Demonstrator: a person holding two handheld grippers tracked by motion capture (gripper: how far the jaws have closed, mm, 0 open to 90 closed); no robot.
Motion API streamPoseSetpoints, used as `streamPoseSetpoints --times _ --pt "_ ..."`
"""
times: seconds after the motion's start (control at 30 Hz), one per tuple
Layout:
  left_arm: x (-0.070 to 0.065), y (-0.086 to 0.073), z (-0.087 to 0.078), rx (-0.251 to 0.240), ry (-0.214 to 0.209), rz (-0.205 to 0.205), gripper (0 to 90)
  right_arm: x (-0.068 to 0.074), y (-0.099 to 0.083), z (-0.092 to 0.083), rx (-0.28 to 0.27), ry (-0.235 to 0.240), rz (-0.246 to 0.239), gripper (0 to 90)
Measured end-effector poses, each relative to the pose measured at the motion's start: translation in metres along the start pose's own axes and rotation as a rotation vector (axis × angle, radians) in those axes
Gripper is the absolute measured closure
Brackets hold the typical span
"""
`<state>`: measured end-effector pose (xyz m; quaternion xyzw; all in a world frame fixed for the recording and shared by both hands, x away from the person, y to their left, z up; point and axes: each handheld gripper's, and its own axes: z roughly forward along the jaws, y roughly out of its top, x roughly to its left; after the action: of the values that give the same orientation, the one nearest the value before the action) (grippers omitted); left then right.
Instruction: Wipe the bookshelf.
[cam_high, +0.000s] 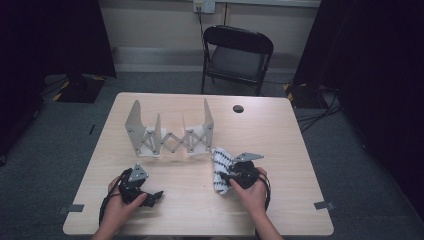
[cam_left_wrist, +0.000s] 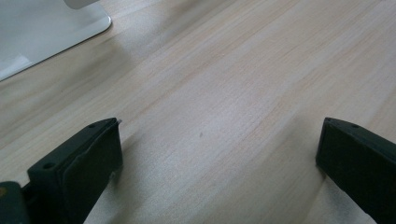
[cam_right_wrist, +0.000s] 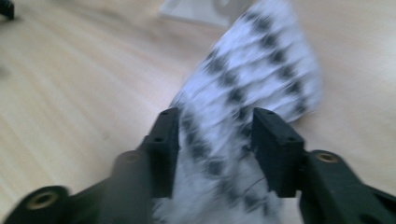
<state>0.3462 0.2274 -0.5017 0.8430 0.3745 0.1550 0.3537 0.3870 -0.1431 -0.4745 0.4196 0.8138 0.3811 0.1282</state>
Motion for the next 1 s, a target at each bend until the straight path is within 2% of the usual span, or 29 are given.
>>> streamPoseSetpoints --times 0.03,0.07,0.13,0.23,0.27,0.3,0.37,0.4,0.43,0.53,0.6,0.7,0.8,0.87,0.9,1.0 --pt "0.000 0.000 0.000 0.000 0.000 0.000 0.0 0.000 0.000 0.000 0.000 0.000 0.000 47.0" --pt "0.000 0.000 0.000 0.000 -0.001 0.000 0.0 -0.002 0.009 -0.004 -0.024 -0.037 -0.018 40.3" --pt "0.000 0.000 0.000 0.000 -0.001 0.000 0.0 -0.004 0.018 -0.002 -0.026 -0.032 -0.016 37.7" --pt "0.000 0.000 0.000 0.000 -0.001 0.001 0.0 -0.002 0.024 0.005 -0.020 -0.013 -0.026 38.5" --pt "0.000 0.000 0.000 0.000 0.001 0.001 0.1 0.001 0.024 0.017 0.025 -0.022 -0.044 43.9" --pt "0.000 0.000 -0.001 0.001 0.001 0.003 0.1 0.002 0.022 0.022 0.054 -0.044 -0.042 46.7" --pt "0.000 0.000 -0.001 0.000 0.001 0.002 0.1 0.003 0.018 0.029 0.064 -0.040 -0.045 56.1" --pt "0.000 0.000 -0.001 0.000 0.001 0.002 0.1 0.003 0.018 0.029 0.064 -0.040 -0.045 56.1" --pt "0.000 0.000 0.000 0.000 0.000 0.003 0.1 0.003 0.016 0.029 0.055 -0.036 -0.040 59.7" --pt "0.000 0.000 0.000 -0.001 0.001 0.001 0.1 0.000 0.014 0.022 0.073 -0.007 -0.032 71.2" --pt "-0.001 -0.001 0.000 -0.005 0.002 -0.004 0.1 0.000 0.014 0.020 0.079 -0.004 -0.033 74.0" --pt "0.000 -0.001 -0.001 0.000 0.002 0.002 0.1 0.000 0.011 0.016 0.078 0.025 0.002 76.5" --pt "-0.001 -0.001 -0.001 -0.002 0.002 0.001 0.1 0.001 0.010 0.012 0.069 0.036 0.008 77.6" --pt "0.000 -0.001 -0.001 0.000 0.003 0.004 0.1 0.001 0.011 0.009 0.057 0.030 -0.005 77.6" --pt "0.000 -0.001 -0.001 0.001 0.003 0.003 0.1 0.002 0.016 0.001 0.031 0.019 -0.014 77.8" --pt "-0.001 -0.001 -0.001 -0.001 0.003 0.001 0.1 0.002 0.025 -0.011 0.000 0.005 -0.026 78.0"
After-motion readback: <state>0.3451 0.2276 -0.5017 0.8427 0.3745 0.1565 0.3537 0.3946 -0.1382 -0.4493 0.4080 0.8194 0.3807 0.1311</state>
